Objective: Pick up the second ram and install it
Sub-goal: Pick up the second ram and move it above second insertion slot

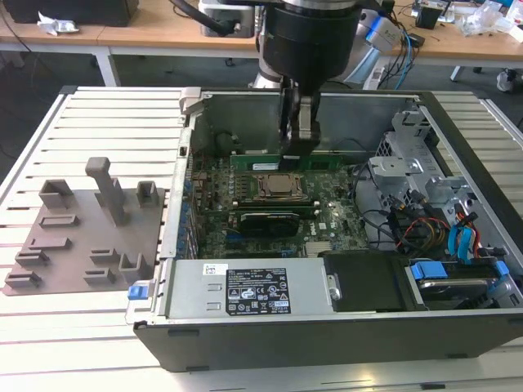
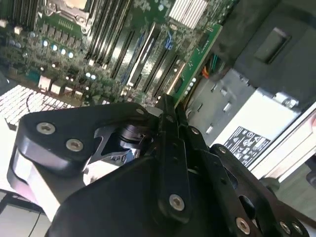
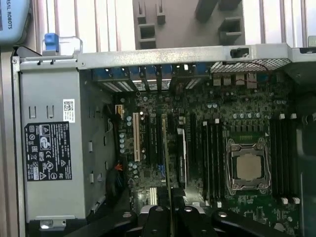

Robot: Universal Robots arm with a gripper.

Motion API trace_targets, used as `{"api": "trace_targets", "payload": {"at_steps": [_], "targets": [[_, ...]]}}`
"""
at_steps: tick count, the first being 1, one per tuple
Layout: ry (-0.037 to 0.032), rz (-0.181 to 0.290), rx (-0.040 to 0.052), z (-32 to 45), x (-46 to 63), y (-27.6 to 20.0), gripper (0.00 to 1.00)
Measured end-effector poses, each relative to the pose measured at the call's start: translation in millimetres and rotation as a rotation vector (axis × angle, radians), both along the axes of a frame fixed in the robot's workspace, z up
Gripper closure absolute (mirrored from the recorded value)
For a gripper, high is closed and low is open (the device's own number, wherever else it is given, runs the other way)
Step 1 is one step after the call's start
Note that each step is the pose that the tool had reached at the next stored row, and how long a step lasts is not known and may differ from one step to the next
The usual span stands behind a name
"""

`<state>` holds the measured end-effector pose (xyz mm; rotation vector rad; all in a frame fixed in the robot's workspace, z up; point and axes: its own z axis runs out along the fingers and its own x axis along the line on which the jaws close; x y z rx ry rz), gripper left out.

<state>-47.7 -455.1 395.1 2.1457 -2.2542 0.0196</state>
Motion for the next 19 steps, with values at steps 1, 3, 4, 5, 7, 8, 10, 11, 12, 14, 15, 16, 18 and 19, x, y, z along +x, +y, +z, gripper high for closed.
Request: {"api": "trace_targets", "payload": {"at_steps": [1,3,4,5,7,8,10,11,12,14,15,16,18,19], "targets": [[0.0006,0.0,-0.0013,-1.5,4.8,0.8,0.86],[0.0015,0.0,-0.0019,-4.9,9.9,2.0,0.86],[0.002,-0.001,-0.002,-9.0,11.8,3.0,0.86],[0.0026,-0.001,-0.002,-13.9,12.2,4.8,0.86],[0.0027,-0.001,0.0008,-14.3,12.1,5.1,0.86],[0.0027,-0.001,0.0007,-14.3,12.1,5.0,0.86],[0.0026,-0.001,0.0267,-14.4,12.1,5.0,0.86],[0.0027,-0.001,0.0534,-14.3,12.1,5.0,0.86],[0.0027,-0.001,0.0725,-14.4,12.1,5.1,0.86],[0.0027,-0.001,0.0948,-14.8,12.2,5.1,0.86],[0.0026,-0.001,0.0948,-18.0,12.2,5.3,0.86],[0.0026,-0.001,0.0947,-23.4,12.1,7.5,0.86],[0.0027,-0.001,0.0981,-28.5,12.2,14.7,0.86],[0.0027,-0.001,0.101,-30.2,12.3,19.0,0.86]]}}
